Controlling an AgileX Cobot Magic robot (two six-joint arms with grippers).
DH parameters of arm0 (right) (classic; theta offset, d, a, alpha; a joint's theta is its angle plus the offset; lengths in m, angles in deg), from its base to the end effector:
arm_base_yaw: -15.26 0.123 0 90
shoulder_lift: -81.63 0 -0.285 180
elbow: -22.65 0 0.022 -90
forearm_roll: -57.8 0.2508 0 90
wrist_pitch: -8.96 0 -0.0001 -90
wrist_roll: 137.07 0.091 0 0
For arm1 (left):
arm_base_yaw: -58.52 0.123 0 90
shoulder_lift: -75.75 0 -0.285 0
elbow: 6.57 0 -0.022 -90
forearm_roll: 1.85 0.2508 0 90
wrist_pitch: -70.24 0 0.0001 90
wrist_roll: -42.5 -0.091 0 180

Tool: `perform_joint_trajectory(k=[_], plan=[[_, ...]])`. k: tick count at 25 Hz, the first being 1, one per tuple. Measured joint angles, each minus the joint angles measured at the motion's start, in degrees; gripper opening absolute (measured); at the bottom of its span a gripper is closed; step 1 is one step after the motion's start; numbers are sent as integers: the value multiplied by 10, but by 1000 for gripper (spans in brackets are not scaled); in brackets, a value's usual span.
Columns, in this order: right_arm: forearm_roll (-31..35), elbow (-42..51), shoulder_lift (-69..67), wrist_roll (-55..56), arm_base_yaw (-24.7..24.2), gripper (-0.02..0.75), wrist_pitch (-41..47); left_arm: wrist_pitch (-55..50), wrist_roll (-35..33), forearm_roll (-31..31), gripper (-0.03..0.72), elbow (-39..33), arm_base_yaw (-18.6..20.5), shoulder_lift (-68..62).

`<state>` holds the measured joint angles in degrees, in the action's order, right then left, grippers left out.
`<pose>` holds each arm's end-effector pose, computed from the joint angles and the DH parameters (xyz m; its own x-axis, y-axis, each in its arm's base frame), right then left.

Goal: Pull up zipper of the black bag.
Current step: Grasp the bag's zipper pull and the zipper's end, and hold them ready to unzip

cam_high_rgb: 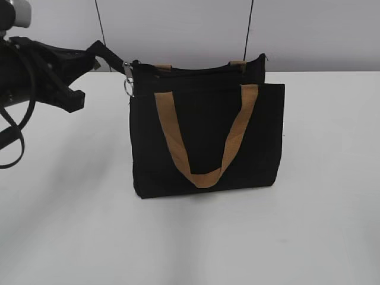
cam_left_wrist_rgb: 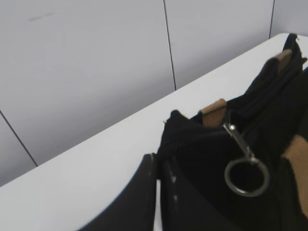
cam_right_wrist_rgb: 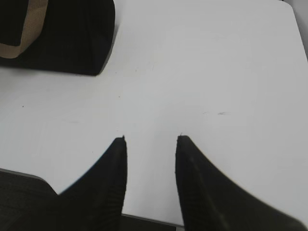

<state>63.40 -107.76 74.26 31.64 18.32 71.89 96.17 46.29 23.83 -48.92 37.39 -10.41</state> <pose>-0.0062 0.0076 0.2696 -0.4707 -0.1767 -0.8644 -0.2023 0.9753 -0.0892 0.2524 -0.1160 0.2454 -0.0492 0.3720 -0.9269 0.5746 0.7696 0.2784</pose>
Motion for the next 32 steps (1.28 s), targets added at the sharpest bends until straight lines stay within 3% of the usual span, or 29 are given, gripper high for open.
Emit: perform_joint_trajectory(k=[8,13,18,24,32], plan=[[0,0,0,0,0,274,0,-11,26,9,-11,0,-6,37],[4,0,0,0,0,274,0,-11,28,9,-11,0,-32,39],[45,-7,-58,-38,0,274,-11,-10,28,10,-11,0,-44,39],[210,-16,-207,-193,6,274,-115,8,28,10,-11,0,-44,40],[441,-16,-430,-413,82,274,-219,18,28,10,-11,0,-44,40]])
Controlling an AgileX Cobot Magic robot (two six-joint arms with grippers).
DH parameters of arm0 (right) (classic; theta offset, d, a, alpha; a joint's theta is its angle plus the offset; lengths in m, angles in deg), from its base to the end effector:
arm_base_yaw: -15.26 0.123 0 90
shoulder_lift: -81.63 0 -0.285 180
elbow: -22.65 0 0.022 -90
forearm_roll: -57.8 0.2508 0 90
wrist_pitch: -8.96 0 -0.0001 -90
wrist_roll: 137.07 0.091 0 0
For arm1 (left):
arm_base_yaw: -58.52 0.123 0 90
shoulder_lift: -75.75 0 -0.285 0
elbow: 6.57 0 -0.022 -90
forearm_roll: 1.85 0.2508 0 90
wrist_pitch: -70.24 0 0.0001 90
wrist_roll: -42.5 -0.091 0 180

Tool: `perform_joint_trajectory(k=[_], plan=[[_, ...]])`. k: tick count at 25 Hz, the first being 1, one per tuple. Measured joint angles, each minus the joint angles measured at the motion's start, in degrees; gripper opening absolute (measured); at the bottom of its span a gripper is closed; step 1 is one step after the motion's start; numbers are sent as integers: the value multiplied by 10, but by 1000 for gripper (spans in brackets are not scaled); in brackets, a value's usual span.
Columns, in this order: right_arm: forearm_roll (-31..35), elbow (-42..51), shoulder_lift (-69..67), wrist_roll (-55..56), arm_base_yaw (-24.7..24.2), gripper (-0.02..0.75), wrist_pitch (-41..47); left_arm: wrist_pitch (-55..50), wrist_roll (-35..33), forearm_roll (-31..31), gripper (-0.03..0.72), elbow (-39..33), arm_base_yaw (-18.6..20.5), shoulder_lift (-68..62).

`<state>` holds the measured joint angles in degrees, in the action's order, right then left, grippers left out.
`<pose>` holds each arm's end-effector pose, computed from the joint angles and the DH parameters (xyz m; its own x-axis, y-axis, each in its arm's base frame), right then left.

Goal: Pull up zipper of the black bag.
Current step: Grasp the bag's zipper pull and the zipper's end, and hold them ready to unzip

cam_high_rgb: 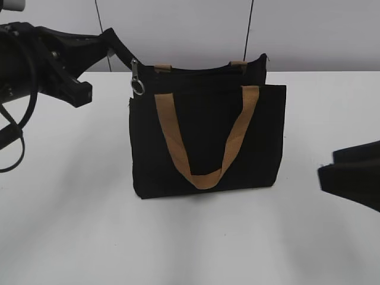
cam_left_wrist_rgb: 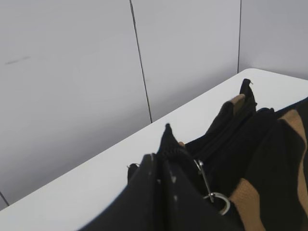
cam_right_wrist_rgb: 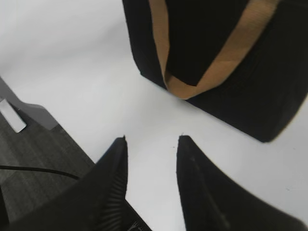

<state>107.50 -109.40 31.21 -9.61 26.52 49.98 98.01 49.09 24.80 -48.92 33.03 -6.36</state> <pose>0.1205 0.0705 0.2797 -0.4842 -0.2630 -0.8345 -0.6606 0.7353 0.1515 0.2337 -0.1324 0.2671 0.0425 0.3029 -0.9521 0.6227 0.7372 0.2623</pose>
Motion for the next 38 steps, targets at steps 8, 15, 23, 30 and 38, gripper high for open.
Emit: perform_joint_trajectory(k=[8,15,23,30,38], plan=[[126,-88,-222,-218,36,281,-25,10,0,-1,-11,0,0,0],[168,-209,-368,-265,37,365,-19,13,0,-1,-11,0,0,-3],[194,-319,-481,-292,95,373,1,25,0,-1,-11,0,0,-32],[197,-378,-543,-310,162,373,-38,68,0,-12,-11,0,0,-32],[199,-387,-576,-322,173,373,-90,72,0,-22,-11,0,0,-32]])
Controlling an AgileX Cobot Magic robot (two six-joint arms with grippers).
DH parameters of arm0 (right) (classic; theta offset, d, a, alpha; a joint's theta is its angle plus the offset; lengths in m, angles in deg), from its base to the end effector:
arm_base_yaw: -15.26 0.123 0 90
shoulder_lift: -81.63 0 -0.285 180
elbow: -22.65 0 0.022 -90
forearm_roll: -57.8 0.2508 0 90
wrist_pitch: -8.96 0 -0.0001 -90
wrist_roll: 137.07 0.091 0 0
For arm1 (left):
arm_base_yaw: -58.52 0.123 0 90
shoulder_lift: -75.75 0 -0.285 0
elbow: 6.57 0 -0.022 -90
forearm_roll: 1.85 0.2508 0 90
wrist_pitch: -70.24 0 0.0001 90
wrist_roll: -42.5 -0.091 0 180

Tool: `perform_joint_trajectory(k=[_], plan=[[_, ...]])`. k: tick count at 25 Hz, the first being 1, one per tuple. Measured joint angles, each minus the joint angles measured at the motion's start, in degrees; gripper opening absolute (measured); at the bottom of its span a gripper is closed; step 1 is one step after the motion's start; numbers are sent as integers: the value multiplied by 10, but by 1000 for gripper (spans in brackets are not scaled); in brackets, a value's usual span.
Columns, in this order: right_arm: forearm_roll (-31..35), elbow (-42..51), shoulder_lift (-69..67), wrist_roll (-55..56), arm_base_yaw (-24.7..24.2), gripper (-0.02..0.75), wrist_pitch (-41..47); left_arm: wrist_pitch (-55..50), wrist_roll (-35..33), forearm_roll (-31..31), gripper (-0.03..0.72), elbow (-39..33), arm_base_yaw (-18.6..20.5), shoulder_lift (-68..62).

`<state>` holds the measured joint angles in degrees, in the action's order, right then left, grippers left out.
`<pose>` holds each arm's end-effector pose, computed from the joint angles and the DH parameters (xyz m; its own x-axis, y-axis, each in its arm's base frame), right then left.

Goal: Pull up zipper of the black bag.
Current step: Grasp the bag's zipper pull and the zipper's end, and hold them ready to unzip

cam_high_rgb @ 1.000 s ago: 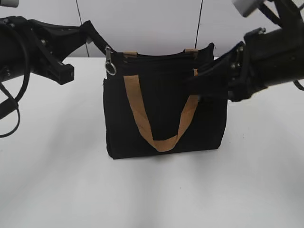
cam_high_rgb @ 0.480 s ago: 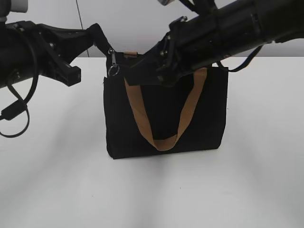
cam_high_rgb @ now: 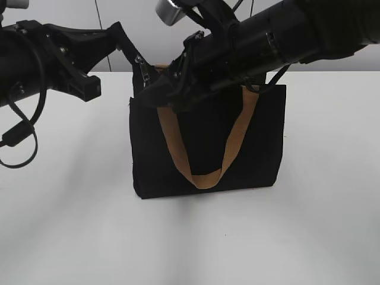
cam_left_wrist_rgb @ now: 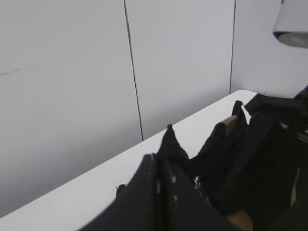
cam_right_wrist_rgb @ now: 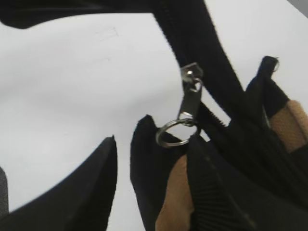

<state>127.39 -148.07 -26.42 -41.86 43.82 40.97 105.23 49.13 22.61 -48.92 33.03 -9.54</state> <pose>0.3138 0.2224 0.2480 -0.2932 -0.4729 -0.8309 -0.8898 0.4528 0.0563 0.2405 -0.1385 0.2633 0.0722 0.2224 -0.9723 0.6326 0.7435 0.2171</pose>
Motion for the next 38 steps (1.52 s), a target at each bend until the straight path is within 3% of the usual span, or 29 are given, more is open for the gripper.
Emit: perform_joint_trajectory(k=[10,23,31,38], plan=[[10,-1,-20,-1,0,373,-19,6,0,0,-11,0,0,0],[87,-1,-25,-2,0,368,-29,15,1,0,-11,0,0,0],[104,-1,-26,-2,0,191,-29,15,1,0,-11,0,0,0],[104,-1,-26,9,0,134,-29,15,1,0,-11,0,0,0]])
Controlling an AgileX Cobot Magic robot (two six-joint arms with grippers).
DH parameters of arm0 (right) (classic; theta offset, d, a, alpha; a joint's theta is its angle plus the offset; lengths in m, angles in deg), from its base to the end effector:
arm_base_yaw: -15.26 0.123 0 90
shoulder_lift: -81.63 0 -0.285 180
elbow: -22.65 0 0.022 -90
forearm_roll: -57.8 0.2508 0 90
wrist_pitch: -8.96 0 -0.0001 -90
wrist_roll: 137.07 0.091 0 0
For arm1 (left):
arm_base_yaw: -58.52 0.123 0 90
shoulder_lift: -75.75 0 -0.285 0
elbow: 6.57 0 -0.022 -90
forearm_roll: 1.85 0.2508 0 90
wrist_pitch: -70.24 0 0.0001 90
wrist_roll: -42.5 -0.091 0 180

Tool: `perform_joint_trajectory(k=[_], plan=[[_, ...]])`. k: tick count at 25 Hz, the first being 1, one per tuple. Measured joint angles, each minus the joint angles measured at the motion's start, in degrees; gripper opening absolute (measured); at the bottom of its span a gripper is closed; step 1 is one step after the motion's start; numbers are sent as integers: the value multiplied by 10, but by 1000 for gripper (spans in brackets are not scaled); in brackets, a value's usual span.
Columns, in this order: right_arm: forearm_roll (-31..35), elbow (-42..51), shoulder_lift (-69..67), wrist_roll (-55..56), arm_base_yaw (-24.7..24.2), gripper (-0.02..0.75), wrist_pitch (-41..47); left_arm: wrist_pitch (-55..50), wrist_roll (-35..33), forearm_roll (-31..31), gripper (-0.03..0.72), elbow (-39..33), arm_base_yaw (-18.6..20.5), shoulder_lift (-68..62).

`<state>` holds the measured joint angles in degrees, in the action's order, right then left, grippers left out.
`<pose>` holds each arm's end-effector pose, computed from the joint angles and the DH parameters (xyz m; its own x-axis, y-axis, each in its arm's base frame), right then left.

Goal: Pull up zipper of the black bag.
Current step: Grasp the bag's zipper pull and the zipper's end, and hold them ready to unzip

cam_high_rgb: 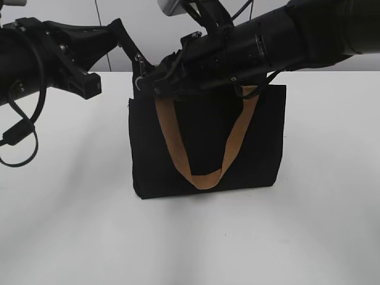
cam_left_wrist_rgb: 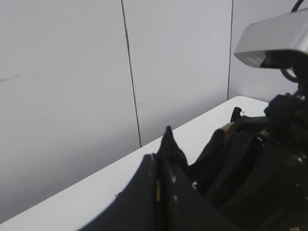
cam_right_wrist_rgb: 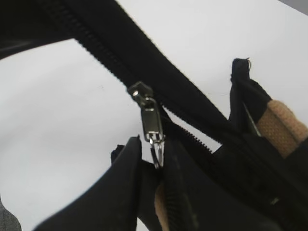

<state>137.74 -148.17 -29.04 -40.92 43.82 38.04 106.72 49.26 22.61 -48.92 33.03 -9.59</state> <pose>0.3253 0.2268 0.2376 -0.4358 -0.3300 -0.8374 -0.8063 0.5565 0.2004 0.2402 -0.1393 0.2653 0.0899 0.2047 -0.9747 0.6352 0.7420 0.2144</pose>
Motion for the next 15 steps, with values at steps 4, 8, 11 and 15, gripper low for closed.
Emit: perform_joint_trajectory(k=[4,8,11,15], plan=[[-6,0,0,10,0,88,0,0,0,0,-11,0,0,0],[-7,0,0,13,0,29,0,-1,0,0,-11,0,0,0],[-7,0,0,16,0,-1,0,-20,0,-1,-11,0,0,0],[-9,0,0,18,0,-1,0,-54,1,-3,-11,0,0,0]])
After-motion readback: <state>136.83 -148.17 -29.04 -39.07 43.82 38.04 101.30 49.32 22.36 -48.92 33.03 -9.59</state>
